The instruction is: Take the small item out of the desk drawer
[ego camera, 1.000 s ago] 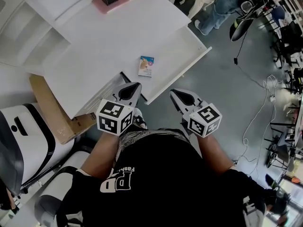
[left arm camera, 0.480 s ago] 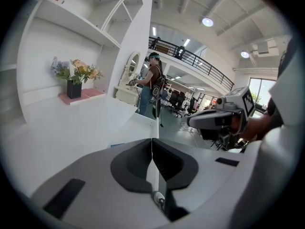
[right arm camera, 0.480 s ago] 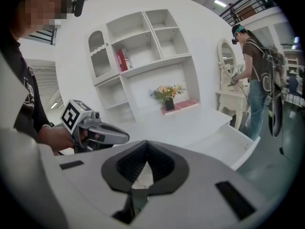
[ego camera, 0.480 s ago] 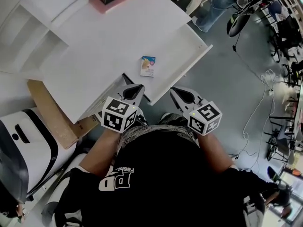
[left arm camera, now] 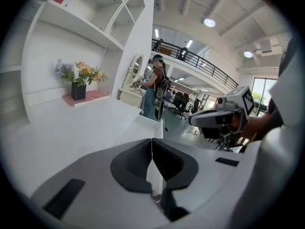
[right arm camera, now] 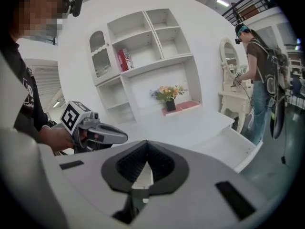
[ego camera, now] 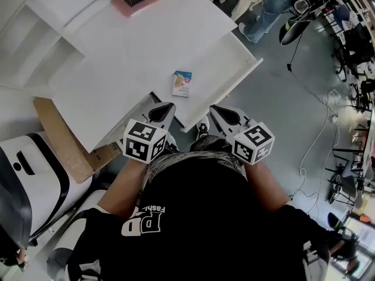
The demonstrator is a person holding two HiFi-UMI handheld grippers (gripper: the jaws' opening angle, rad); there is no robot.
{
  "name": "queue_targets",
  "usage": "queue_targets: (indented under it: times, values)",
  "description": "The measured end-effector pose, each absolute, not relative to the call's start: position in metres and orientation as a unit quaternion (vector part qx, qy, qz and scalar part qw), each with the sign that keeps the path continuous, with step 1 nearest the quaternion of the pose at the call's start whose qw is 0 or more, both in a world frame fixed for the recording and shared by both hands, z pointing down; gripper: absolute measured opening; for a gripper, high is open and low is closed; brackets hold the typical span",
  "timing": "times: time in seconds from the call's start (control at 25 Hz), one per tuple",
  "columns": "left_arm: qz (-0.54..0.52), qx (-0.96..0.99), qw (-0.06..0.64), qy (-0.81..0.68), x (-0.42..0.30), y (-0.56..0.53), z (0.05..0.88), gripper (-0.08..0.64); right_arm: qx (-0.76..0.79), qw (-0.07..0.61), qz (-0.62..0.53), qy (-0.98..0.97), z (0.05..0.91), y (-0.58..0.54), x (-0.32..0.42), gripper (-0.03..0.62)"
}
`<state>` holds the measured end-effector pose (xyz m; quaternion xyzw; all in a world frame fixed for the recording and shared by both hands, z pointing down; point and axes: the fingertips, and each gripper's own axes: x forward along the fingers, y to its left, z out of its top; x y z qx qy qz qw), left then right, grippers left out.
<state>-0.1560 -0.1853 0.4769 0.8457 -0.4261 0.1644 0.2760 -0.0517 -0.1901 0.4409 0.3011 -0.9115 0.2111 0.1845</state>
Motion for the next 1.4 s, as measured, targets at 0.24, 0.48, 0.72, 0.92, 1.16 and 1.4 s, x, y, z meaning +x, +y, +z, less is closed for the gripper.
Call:
queue_targets:
  times: [0.24,0.48,0.72,0.92,1.16,1.4]
  values:
    - [0.18,0.829,0.281,-0.448,-0.15,-0.196,0.486,0.015,0.276,0.177,0.207,-0.922,0.438,-0.214,-0.046,0.009]
    - [0.223,0.8,0.286,-0.479,-0.134,-0.222,0.518,0.015,0.259,0.175,0.223,-0.923,0.445,-0.243,-0.022,0.009]
    - [0.248,0.771,0.318,-0.493,-0.12,-0.25,0.562,0.015,0.256,0.176,0.249,-0.917,0.467,-0.271,0.008,0.009]
    - [0.269,0.741,0.328,-0.52,-0.12,-0.286,0.604,0.015,0.246,0.179,0.268,-0.914,0.488,-0.289,0.024,0.009]
    - [0.307,0.703,0.335,-0.548,-0.121,-0.315,0.654,0.015,0.231,0.194,0.286,-0.91,0.514,-0.307,0.038,0.009]
    - [0.332,0.676,0.352,-0.555,-0.121,-0.332,0.7,0.017,0.21,0.212,0.29,-0.909,0.528,-0.323,0.045,0.009]
